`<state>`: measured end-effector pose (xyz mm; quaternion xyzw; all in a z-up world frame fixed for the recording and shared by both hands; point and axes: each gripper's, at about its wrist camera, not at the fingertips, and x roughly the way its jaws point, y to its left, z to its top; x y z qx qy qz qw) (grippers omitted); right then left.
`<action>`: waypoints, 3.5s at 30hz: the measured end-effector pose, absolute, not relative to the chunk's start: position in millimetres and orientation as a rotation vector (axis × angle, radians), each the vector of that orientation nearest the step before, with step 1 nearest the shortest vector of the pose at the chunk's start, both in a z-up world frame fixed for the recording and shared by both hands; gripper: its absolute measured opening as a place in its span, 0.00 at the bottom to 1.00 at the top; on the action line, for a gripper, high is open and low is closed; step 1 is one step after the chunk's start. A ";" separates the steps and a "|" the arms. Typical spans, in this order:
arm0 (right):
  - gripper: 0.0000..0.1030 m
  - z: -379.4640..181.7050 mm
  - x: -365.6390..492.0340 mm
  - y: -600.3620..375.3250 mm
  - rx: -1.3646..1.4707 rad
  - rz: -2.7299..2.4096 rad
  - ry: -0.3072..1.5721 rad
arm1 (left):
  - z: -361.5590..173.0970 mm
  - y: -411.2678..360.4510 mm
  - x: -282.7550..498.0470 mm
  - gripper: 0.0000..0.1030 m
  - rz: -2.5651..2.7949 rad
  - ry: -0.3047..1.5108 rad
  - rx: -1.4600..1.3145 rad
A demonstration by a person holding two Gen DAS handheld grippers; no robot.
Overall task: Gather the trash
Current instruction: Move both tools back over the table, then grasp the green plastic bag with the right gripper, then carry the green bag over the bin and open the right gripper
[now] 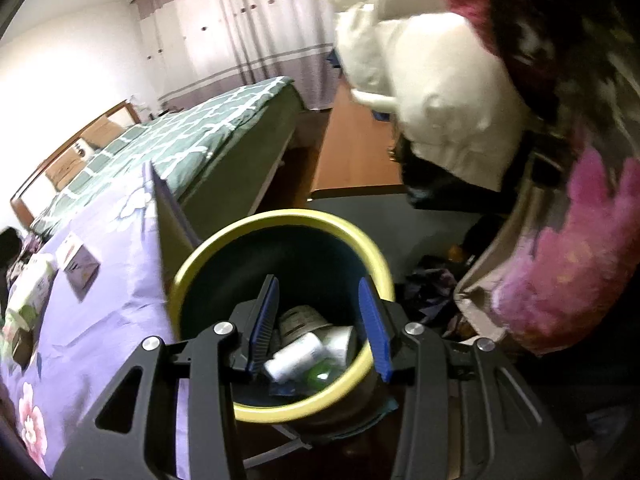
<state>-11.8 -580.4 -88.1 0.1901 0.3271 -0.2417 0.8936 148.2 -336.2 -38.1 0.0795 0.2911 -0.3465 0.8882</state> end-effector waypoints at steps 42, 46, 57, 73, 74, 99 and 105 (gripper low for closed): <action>0.39 -34.0 166.8 -152.3 0.027 0.370 0.745 | -71.2 100.9 188.2 0.95 0.307 0.379 -0.120; 0.39 -41.1 184.7 -123.5 0.005 0.410 0.790 | -73.8 100.3 189.9 0.95 0.362 0.377 -0.090; 0.66 -76.9 227.1 -86.0 -0.016 0.399 0.920 | -74.7 111.6 185.9 0.95 0.417 0.390 -0.140; 0.06 -52.3 208.0 -122.4 0.037 0.356 0.836 | -73.9 110.2 183.6 0.95 0.423 0.389 -0.143; 0.06 -48.5 205.0 -127.1 0.047 0.354 0.826 | -74.1 110.0 183.6 0.95 0.421 0.390 -0.143; 0.05 -23.7 84.9 -435.6 0.247 -0.408 0.603 | -74.8 49.3 188.5 0.95 0.148 0.410 0.014; 0.06 -57.2 82.0 -511.7 0.304 -0.601 0.661 | -76.9 -7.6 182.8 0.95 -0.097 0.442 0.124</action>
